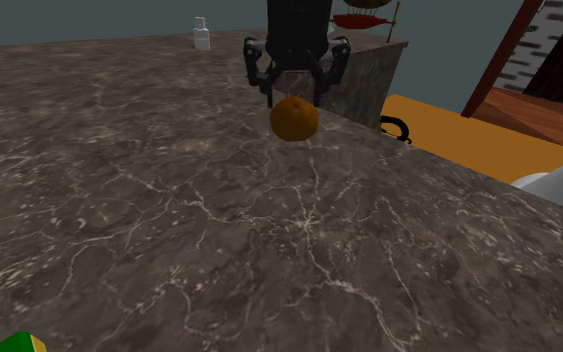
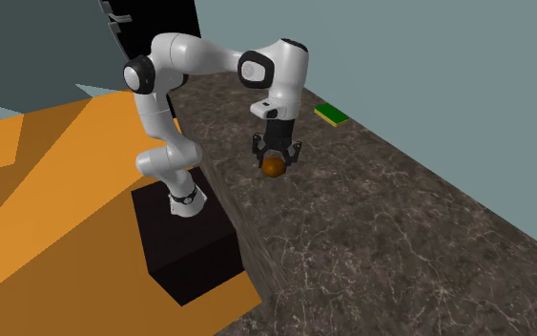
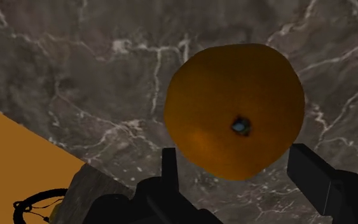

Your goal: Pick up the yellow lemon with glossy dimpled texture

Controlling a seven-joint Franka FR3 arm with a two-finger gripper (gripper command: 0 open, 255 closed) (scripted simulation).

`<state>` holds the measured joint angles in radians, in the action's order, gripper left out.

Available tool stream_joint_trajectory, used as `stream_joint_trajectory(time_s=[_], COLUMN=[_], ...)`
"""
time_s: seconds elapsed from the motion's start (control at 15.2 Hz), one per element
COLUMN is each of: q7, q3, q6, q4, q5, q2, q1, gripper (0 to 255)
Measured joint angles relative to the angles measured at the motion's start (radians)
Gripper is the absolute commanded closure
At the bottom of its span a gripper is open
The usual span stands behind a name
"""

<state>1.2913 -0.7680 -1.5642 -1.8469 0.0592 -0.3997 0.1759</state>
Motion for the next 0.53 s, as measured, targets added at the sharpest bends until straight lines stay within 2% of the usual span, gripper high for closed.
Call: stream_joint_trajectory(time_s=[0.53], q7=[-0.007], q3=[-0.014], q6=[0.106], q4=[0.142], q5=[0.025], q2=[0.043], q1=[0.019], gripper=[255])
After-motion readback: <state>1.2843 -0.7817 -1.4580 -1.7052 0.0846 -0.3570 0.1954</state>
